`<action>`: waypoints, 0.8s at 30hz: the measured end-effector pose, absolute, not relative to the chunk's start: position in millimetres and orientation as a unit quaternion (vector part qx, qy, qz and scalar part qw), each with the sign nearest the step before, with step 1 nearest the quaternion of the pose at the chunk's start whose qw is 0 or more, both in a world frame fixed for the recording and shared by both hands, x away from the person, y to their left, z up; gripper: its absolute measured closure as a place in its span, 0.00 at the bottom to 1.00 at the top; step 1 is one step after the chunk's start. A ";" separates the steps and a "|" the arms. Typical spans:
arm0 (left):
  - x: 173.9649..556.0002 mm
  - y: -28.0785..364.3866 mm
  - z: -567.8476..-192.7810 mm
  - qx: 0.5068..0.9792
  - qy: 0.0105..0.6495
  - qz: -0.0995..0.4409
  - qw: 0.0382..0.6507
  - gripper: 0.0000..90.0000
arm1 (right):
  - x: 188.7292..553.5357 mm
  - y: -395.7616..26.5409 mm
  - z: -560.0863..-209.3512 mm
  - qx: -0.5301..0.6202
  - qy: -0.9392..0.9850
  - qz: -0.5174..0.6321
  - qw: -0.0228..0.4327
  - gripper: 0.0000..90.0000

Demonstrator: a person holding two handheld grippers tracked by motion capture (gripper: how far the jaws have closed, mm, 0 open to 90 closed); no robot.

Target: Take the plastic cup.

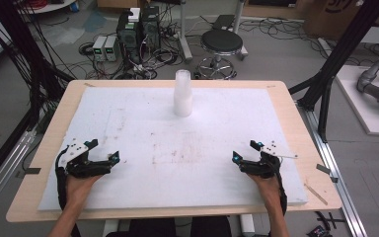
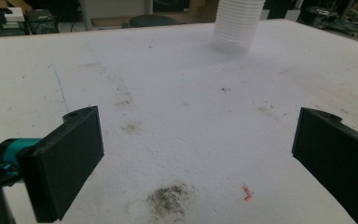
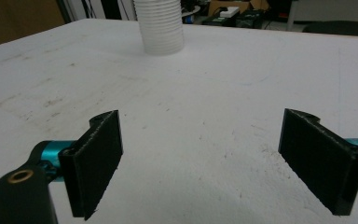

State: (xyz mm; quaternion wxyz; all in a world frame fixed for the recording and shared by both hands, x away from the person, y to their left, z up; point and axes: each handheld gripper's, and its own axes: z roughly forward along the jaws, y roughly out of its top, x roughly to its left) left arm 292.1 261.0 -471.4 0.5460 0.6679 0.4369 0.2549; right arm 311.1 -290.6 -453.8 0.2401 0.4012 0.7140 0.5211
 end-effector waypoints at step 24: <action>290.9 256.2 -470.8 0.683 0.422 0.266 0.534 0.02 | 312.6 -292.6 -428.4 0.376 0.725 0.533 0.223 0.15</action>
